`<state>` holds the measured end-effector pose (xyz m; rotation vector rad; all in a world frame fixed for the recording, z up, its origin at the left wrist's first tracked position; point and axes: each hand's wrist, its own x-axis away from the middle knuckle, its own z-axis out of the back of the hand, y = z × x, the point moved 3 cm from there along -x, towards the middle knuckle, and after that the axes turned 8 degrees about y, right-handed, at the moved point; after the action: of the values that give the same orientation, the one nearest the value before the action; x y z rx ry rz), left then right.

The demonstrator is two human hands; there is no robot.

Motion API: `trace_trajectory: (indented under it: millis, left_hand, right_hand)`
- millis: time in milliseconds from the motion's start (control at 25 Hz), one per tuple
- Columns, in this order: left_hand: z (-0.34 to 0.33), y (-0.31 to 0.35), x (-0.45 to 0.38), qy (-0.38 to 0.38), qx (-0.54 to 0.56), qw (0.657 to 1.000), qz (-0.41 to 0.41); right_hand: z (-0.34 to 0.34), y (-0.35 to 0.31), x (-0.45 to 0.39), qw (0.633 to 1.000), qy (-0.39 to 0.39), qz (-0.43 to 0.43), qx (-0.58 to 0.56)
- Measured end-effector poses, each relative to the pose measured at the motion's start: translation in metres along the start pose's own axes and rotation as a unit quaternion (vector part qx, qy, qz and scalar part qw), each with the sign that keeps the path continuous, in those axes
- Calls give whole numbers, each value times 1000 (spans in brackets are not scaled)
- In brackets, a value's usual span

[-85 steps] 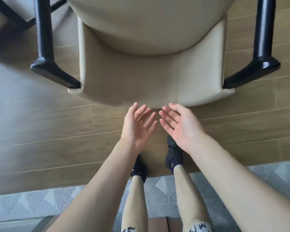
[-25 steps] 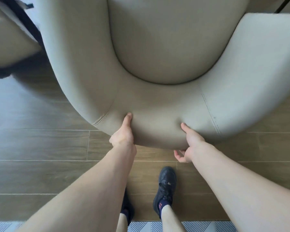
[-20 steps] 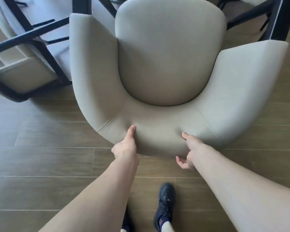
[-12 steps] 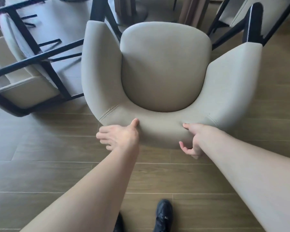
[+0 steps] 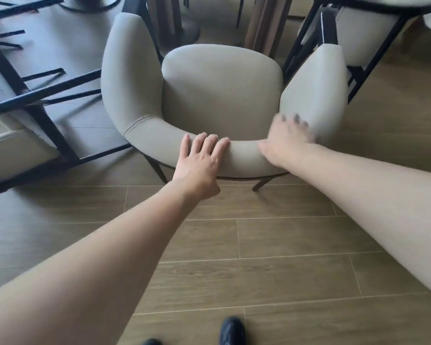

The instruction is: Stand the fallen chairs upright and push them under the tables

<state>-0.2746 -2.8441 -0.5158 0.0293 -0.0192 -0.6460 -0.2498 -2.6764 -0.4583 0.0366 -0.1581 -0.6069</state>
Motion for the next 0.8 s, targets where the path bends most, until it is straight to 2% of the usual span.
trace_trajectory:
  millis: [40, 80, 160, 280, 400, 600, 800]
  left_hand:
    - [5, -2, -14, 4, 2, 1000, 0]
    - [9, -4, -29, 7, 1, 1000, 1]
    - [16, -10, -59, 12, -3, 1000, 2]
    - [23, -20, -101, 21, -21, 1000, 3]
    - [30, -25, -138, 17, -37, 999, 12]
    - [40, -35, -195, -20, -48, 999, 0]
    - [36, -43, -230, -16, -41, 999, -3]
  right_hand:
    - [-3, -9, -3, 996, 14, 80, -30]
    - [-10, -15, -4, 989, -17, 134, -54]
    - [-23, -18, -13, 983, -65, 167, -41]
    - [-23, -22, -51, 985, -11, 173, -13]
    - [-14, -33, -89, 986, 28, 154, -62]
    - [-1, -42, -145, 987, 34, 138, -82]
    - [0, -45, -176, 985, 25, 146, -84]
